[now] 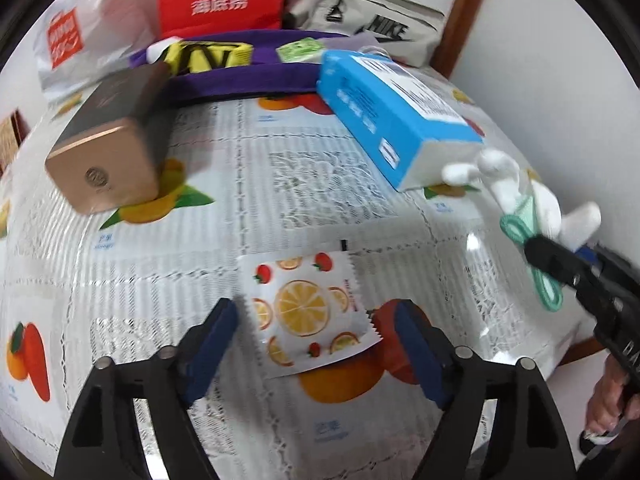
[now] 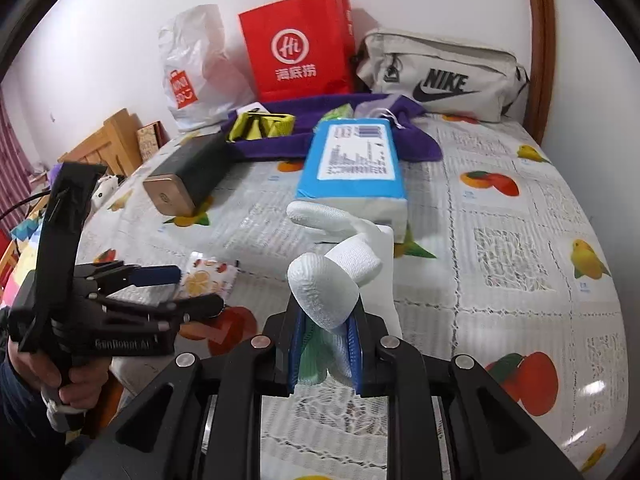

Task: Organize soft objects
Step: 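Grasp the orange-print sachet with the left tool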

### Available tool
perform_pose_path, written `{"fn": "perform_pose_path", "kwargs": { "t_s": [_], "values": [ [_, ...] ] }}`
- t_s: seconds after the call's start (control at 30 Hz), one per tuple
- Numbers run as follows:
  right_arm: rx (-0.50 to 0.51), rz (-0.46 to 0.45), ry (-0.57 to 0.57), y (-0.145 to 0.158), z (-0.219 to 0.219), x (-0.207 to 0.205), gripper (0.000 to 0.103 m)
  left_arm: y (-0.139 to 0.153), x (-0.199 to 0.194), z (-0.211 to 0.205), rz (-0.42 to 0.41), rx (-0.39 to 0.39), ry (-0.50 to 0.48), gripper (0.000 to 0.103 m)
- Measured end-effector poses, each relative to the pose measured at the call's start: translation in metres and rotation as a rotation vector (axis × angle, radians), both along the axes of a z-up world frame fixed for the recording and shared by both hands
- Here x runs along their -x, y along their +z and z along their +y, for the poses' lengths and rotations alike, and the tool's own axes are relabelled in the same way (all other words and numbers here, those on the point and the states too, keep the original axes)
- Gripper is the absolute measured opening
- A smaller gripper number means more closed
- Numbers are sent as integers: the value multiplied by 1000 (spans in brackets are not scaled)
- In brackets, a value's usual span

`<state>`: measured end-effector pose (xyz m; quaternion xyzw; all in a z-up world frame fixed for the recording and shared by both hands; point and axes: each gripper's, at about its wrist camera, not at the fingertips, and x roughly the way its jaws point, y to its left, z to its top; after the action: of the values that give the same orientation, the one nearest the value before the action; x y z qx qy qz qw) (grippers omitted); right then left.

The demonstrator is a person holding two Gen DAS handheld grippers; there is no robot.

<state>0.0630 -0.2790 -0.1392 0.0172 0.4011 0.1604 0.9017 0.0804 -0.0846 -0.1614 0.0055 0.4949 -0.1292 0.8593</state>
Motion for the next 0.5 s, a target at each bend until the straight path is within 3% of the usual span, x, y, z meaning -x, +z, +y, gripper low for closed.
{"fn": "perform_pose_path", "kwargs": {
  "t_s": [0.2, 0.23, 0.27, 0.37, 0.5],
  "values": [
    [-14, 47, -5, -18, -3, -6, 20, -6, 3, -16, -77, -129, -7, 79],
    [-17, 55, -7, -21, -3, -6, 20, -5, 3, -15, -82, -125, -7, 73],
    [-18, 63, -6, -24, -3, -7, 20, -3, 4, -12, -95, -122, -3, 60],
    [-19, 77, -5, -29, -2, -8, 20, -1, 1, -3, -104, -105, 5, 42],
    [-7, 78, 2, -29, 3, -8, 20, -1, 0, 6, -104, -70, -2, 35]
  ]
}}
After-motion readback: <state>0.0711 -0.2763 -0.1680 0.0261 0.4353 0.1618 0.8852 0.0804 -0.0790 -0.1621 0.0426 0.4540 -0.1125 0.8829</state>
